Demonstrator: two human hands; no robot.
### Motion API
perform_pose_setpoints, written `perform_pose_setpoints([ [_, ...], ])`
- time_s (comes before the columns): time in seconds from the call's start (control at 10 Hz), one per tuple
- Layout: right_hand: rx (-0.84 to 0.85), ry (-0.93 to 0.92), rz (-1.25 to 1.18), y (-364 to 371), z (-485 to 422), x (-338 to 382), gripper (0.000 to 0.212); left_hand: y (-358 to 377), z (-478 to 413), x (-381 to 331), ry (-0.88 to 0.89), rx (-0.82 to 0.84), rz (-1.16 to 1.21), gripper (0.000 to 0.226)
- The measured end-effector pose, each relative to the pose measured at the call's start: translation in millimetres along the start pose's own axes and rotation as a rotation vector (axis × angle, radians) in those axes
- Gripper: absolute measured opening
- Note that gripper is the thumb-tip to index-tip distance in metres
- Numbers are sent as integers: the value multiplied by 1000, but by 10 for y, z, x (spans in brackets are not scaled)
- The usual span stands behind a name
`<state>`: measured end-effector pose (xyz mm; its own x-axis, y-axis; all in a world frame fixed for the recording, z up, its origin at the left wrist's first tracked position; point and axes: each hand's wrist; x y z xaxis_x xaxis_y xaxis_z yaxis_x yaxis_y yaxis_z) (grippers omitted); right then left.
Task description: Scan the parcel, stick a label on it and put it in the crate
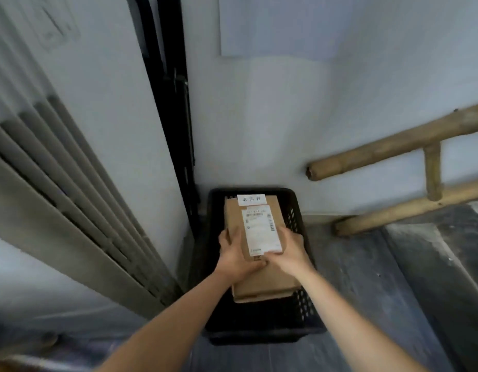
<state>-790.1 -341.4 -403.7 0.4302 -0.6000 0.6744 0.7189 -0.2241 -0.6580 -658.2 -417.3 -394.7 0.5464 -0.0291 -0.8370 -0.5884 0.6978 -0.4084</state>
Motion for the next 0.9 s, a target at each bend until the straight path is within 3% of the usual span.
perform_pose_setpoints([
  [0.2,8,34,53,848,-835,-923,71,511,-915,1054,-38,36,-31,115],
  [0.3,12,69,29,1042,-1048,-1174,77,632,-1168,1307,-40,36,-27,113],
  [0.6,83,74,98,1277,-1241,-1381,76,814,-1432,1692,-98,65,-108,111],
  [0.7,112,78,178,1316,-1229,-1421,75,778,-1338,1695,-123,113,-134,100],
  [0.9,109,31,225,980,-994,-1045,81,547,-1071,1286,-120,115,-242,94],
])
Point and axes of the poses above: each hand's wrist, its own z-axis away from the middle knuckle, its own y-axis out of the palm, x = y × z, and after that the axes turned 10 degrees about z, right-handed
